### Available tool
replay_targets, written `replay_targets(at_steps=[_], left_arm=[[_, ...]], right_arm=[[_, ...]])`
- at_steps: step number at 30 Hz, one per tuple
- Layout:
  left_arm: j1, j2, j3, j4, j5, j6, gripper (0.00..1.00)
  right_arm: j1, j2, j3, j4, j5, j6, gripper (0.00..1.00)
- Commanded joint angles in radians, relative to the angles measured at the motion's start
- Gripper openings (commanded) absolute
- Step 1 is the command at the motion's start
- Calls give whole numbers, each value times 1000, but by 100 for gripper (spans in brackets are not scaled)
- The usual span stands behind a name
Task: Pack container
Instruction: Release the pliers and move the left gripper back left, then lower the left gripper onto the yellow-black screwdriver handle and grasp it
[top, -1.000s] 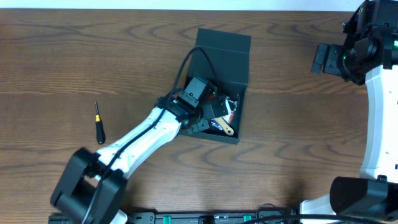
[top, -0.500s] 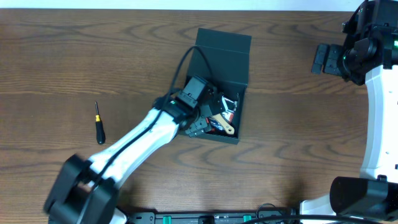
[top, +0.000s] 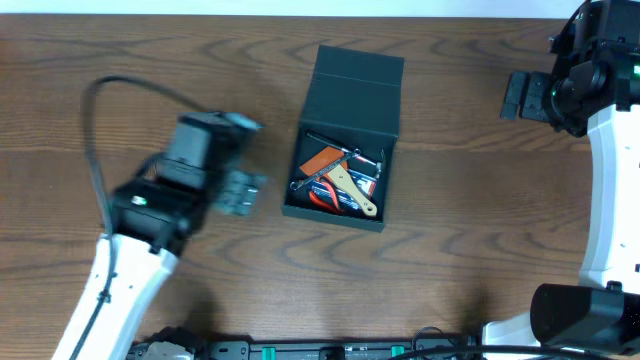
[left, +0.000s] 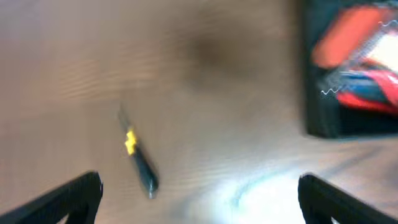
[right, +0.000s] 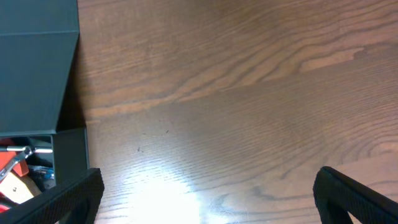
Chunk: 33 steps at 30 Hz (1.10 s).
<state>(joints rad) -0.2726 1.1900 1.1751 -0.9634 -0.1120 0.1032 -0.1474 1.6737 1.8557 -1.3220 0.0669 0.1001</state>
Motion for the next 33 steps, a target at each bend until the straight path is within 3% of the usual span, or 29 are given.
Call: replay_targets(at_steps=[1, 5, 11, 33], left_arm=[[135, 15, -9, -49, 21, -245, 99], [271, 40, -51, -38, 131, -248, 98], [367, 127, -86, -38, 143, -251, 99], [386, 393, -227, 218, 101, -251, 99]], right_arm=[[-8, 2, -5, -4, -4, -21, 99], [-8, 2, -5, -2, -4, -28, 99], [-8, 2, -5, 0, -3, -28, 99], [-8, 2, -5, -29, 12, -39, 99]])
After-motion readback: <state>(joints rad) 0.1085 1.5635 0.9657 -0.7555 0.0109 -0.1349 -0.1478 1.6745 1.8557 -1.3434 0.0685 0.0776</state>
